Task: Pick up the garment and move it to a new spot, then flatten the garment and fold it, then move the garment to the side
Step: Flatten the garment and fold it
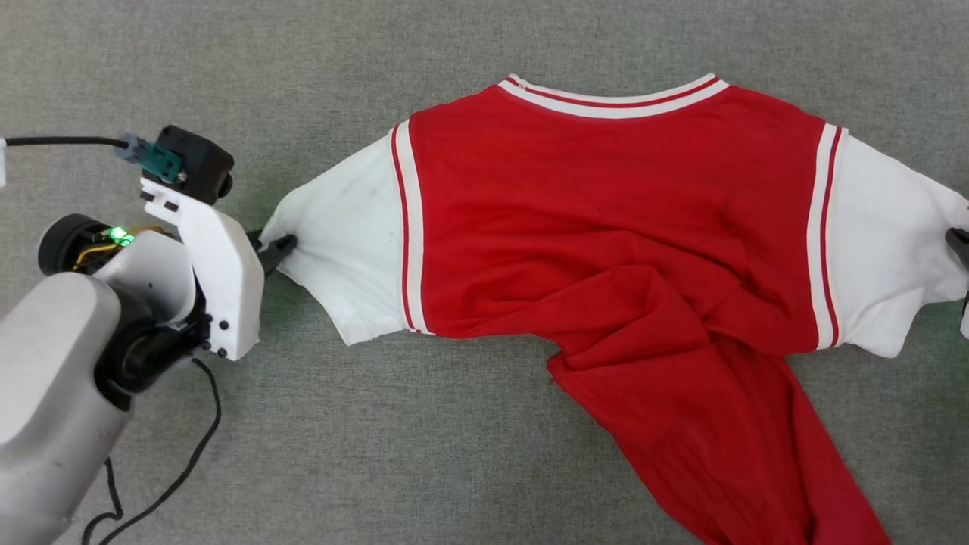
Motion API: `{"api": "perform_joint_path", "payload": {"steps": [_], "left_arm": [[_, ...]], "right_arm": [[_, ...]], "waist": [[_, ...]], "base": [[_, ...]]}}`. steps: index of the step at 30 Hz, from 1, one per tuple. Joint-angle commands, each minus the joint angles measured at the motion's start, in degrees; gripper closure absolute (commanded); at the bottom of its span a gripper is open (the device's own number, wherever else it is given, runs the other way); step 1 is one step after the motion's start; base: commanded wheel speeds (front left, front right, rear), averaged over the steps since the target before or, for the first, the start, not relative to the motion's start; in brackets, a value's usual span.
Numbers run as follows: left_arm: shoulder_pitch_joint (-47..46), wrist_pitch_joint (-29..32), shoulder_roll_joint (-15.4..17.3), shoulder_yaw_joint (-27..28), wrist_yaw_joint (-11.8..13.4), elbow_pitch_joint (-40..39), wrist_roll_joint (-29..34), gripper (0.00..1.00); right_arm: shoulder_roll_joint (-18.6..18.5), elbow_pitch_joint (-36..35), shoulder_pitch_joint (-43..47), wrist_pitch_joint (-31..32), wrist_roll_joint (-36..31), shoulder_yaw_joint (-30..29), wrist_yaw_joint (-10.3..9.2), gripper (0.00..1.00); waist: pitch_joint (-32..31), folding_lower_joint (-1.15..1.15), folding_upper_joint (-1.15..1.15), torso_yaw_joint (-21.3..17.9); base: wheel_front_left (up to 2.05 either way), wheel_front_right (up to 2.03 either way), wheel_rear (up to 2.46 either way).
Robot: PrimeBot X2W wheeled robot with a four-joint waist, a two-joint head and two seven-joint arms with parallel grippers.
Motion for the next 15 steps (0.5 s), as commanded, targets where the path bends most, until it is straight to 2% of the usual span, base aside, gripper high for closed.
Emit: {"api": "perform_joint_path", "payload": {"steps": [1, 6, 13, 15], "left_arm": [[3.79, -0.37, -1.80, -2.61, 0.12, 2.20, 0.74, 1.00], [2.39, -7.32, -2.35, 0.33, 0.63, 1.43, 1.98, 1.00], [2.96, -16.30, -0.71, 3.95, 2.28, -2.02, 4.48, 1.00], [3.68, -17.54, 0.45, 4.58, 3.56, -3.96, 5.67, 1.00]], "right_arm": [[-0.32, 0.08, -0.09, -0.60, -0.33, 0.35, -0.02, 1.00], [-2.89, 0.36, -1.14, -2.83, -0.53, 2.22, -0.02, 1.00], [-6.41, -0.97, -2.97, -6.75, 0.94, 3.48, -0.02, 1.00], [-8.65, -2.08, -3.12, -8.14, 0.93, 4.72, -0.03, 1.00]], "waist": [[-0.51, 0.00, 0.00, 0.18], [-2.55, 0.00, 0.00, 0.59], [-7.87, 0.00, 0.00, 1.43], [-9.66, 0.00, 0.00, 1.62]], "base": [[0.00, 0.00, 0.00], [0.00, 0.00, 0.00], [0.00, 0.00, 0.00], [0.00, 0.00, 0.00]]}}
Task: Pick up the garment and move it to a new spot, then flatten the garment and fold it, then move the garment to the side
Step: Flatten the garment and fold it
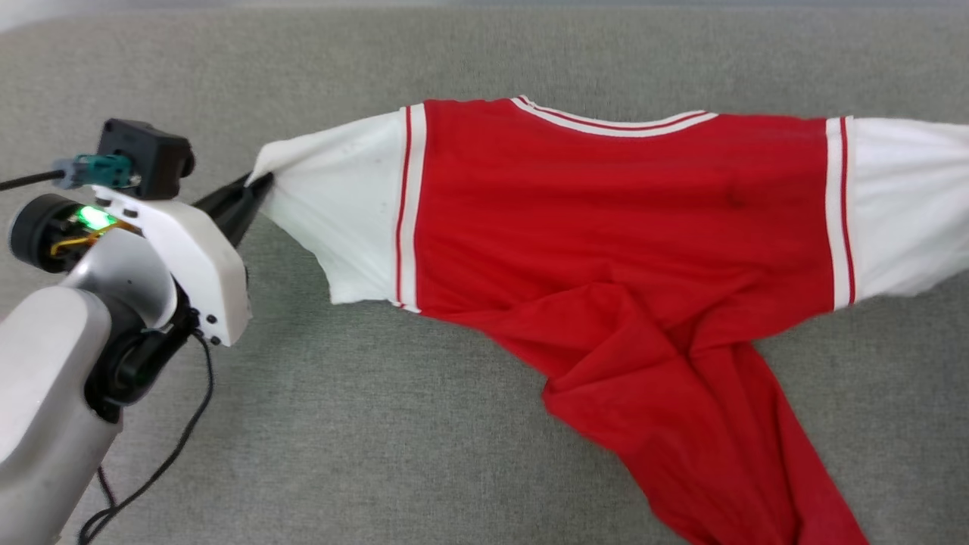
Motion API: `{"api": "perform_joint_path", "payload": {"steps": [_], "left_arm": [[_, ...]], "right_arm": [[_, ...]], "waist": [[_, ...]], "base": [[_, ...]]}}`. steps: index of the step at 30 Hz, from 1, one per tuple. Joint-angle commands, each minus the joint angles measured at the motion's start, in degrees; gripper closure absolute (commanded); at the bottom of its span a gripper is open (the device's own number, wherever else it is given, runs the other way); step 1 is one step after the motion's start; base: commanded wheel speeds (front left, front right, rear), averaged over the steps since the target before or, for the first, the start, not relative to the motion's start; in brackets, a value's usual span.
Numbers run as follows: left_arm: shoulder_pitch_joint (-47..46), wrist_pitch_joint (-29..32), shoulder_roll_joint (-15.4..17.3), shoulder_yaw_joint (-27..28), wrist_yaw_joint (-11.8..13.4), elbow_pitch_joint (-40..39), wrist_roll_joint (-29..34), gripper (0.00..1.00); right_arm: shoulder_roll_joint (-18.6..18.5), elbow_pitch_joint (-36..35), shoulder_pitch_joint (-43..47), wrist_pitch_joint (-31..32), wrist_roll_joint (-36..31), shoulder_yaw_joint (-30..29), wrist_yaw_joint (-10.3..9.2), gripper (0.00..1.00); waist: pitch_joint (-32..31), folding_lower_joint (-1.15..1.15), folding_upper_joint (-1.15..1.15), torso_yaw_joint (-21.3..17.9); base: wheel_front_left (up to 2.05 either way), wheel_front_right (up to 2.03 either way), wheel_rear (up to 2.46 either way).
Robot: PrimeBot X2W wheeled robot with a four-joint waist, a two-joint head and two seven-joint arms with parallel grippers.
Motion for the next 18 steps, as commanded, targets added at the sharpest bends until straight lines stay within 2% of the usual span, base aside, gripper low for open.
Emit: {"api": "perform_joint_path", "payload": {"steps": [1, 8, 18], "left_arm": [[1.47, -1.19, 1.50, 0.79, 1.50, -2.44, 1.37, 1.00], [3.14, -3.46, 4.77, 4.57, 5.88, -11.46, 2.40, 1.00], [4.62, -7.18, 11.34, 14.59, 12.05, -23.55, 2.48, 1.00]], "right_arm": [[-2.53, -1.09, -0.54, -1.45, 0.35, 0.96, -0.03, 1.00], [-5.40, -3.48, -1.64, -4.45, 2.14, 1.53, -0.02, 1.00], [-11.48, -6.58, -7.37, -8.96, 8.49, 4.08, -0.03, 1.00]], "waist": [[-3.52, -0.01, 0.00, 0.56], [-9.40, -0.01, 0.00, 0.64], [-15.90, -0.01, 0.00, -0.80]], "base": [[0.00, 0.00, 0.00], [0.00, 0.00, 0.00], [0.00, 0.00, 0.00]]}}
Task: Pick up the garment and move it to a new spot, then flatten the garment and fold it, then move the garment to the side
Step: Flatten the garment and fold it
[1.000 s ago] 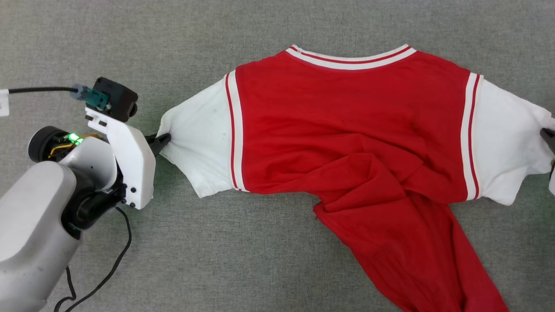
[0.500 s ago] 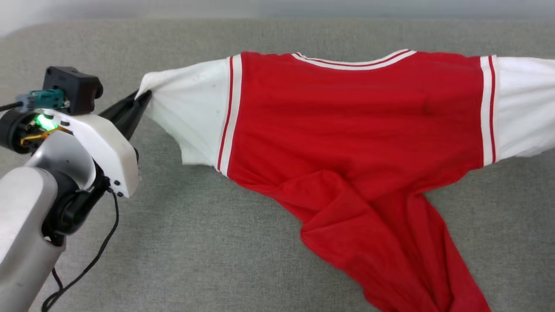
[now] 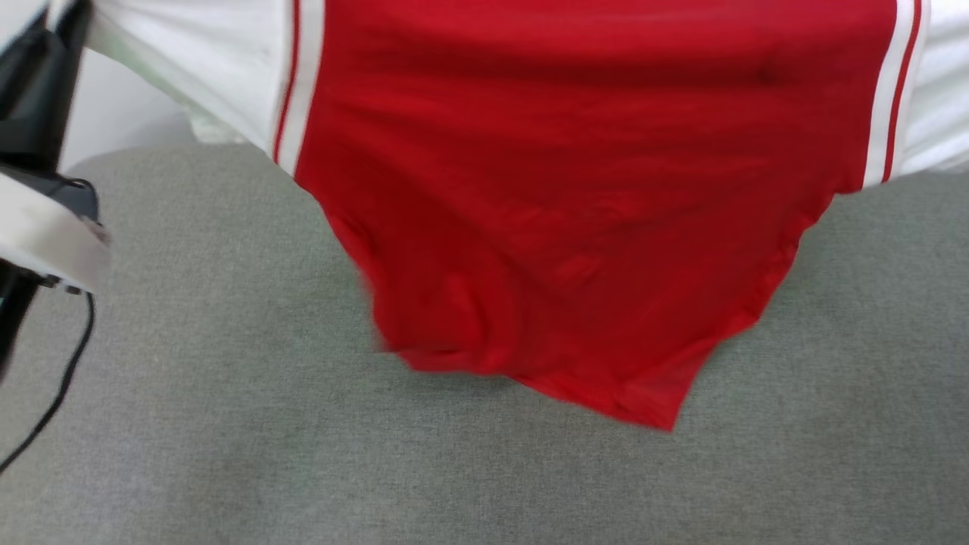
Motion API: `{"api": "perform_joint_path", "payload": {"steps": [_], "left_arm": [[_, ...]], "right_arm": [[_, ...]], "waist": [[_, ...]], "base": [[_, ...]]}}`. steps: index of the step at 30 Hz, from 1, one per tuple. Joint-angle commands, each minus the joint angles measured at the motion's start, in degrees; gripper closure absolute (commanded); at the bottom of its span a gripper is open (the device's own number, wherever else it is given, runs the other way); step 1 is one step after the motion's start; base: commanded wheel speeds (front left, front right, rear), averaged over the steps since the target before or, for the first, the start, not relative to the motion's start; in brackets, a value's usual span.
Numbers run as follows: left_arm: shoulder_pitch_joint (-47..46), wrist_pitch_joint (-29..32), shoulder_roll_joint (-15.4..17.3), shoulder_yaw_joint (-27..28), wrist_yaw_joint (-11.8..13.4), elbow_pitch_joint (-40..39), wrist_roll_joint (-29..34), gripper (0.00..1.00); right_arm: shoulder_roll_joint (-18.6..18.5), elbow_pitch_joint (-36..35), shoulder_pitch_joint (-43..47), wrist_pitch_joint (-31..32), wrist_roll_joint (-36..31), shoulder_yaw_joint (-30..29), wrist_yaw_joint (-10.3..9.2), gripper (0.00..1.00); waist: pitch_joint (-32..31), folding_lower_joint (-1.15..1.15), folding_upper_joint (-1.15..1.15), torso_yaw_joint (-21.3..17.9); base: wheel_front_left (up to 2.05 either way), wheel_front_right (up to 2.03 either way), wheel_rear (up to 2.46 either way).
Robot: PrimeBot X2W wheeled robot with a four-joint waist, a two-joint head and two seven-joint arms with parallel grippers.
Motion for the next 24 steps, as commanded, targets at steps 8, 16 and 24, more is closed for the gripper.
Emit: {"api": "perform_joint_path", "payload": {"steps": [8, 16, 24], "left_arm": [[-1.03, -2.45, 3.54, 8.00, 3.23, -4.32, -0.64, 1.00], [-7.08, -1.74, 5.24, 11.33, 2.14, -3.08, -2.54, 1.00], [-22.21, 0.56, 4.31, 7.86, -3.25, 6.51, -2.71, 1.00]], "right_arm": [[-0.24, 0.73, -9.04, -5.34, 2.95, 0.75, -0.03, 1.00], [3.49, 4.82, -18.04, -8.64, 3.91, 2.75, -0.03, 1.00], [5.14, 13.16, -31.82, -12.54, 0.95, 7.43, -0.03, 1.00]], "waist": [[-1.87, 0.00, 0.00, -3.05], [2.49, 0.00, 0.00, -5.51], [11.50, 0.00, 0.00, -7.48]], "base": [[0.00, 0.00, 0.00], [0.00, 0.00, 0.00], [0.00, 0.00, 0.00]]}}
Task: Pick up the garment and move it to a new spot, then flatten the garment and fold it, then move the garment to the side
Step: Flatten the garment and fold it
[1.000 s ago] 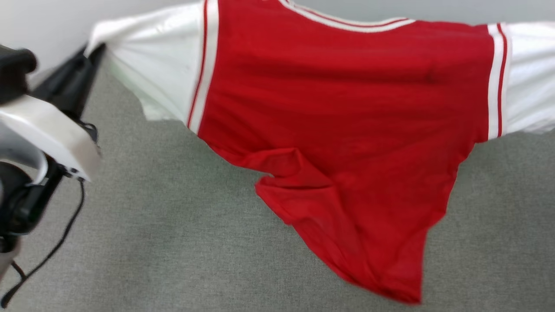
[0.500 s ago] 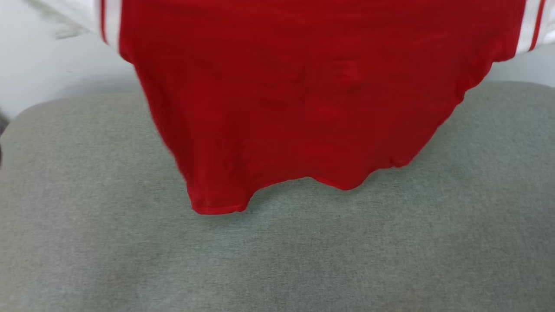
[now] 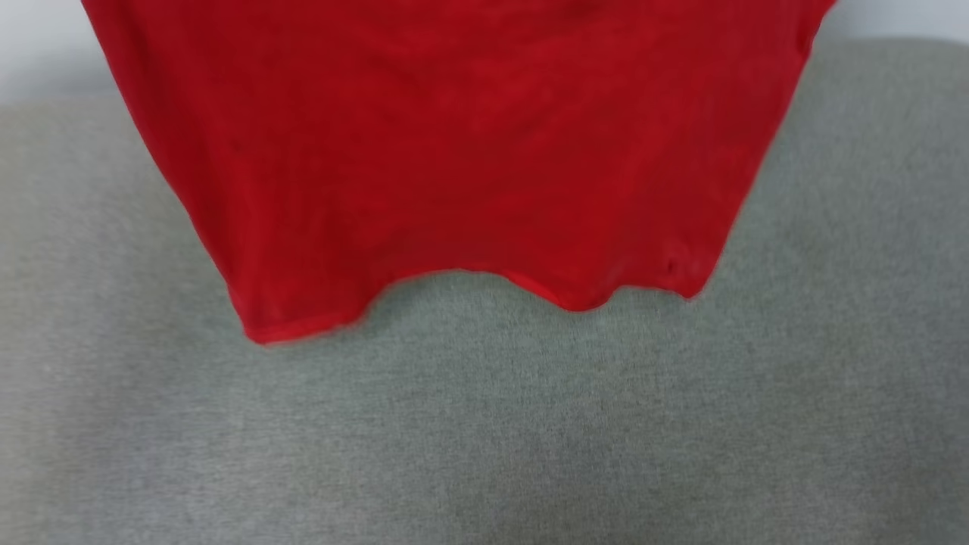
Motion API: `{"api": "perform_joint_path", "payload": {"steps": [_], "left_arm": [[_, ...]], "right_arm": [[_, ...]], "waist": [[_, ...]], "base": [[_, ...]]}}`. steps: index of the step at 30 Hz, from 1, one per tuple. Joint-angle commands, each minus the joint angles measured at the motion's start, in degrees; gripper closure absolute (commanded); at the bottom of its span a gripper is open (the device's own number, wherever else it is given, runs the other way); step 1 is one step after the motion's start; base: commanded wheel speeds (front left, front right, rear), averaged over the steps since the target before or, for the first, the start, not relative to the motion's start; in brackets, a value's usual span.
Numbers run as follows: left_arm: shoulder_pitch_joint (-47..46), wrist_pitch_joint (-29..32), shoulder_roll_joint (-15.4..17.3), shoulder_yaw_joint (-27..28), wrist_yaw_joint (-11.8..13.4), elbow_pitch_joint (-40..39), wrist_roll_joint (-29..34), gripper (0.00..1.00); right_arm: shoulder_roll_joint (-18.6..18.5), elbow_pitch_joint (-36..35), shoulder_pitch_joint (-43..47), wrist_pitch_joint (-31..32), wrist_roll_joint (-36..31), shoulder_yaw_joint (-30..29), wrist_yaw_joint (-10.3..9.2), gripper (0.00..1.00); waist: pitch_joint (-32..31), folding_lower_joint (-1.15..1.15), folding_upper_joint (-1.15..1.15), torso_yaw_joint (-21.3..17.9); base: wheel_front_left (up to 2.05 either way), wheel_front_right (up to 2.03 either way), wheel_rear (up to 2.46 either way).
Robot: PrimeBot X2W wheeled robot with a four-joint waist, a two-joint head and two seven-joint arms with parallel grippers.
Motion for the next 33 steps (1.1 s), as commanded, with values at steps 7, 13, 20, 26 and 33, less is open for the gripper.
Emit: {"api": "perform_joint_path", "payload": {"steps": [7, 13, 20, 26, 33], "left_arm": [[-20.64, 1.57, -3.73, -6.27, -5.91, 13.54, 5.29, 1.00], [-33.99, -1.03, -8.16, -8.88, -9.11, 24.90, 8.44, 1.00], [-43.03, -6.72, -12.68, -10.83, -11.58, 34.89, 10.85, 1.00], [-40.20, -12.29, -15.15, -13.34, -13.53, 41.45, 10.49, 1.00], [-26.68, -17.53, -18.68, -16.74, -14.16, 43.14, 8.87, 1.00]], "right_arm": [[1.92, 11.93, -13.62, -7.05, -4.51, 3.53, -0.04, 1.00], [6.77, 23.40, -23.50, -14.67, -8.85, 2.60, -0.05, 1.00], [10.69, 32.96, -30.80, -19.62, -12.72, 1.19, -0.04, 1.00], [13.15, 39.97, -28.40, -23.18, -14.28, 2.40, -0.05, 1.00], [13.42, 43.83, -19.00, -26.10, -12.91, 4.10, -0.04, 1.00]], "waist": [[12.36, 0.00, 0.00, -2.25], [16.39, 0.00, 0.00, -3.29], [20.88, 0.00, 0.00, -2.59], [23.08, 0.00, 0.00, -0.53], [20.46, 0.00, 0.00, 1.82]], "base": [[0.00, 0.00, 0.00], [0.00, 0.00, 0.00], [0.00, 0.00, 0.00], [0.00, 0.00, 0.00], [0.00, 0.00, 0.00]]}}
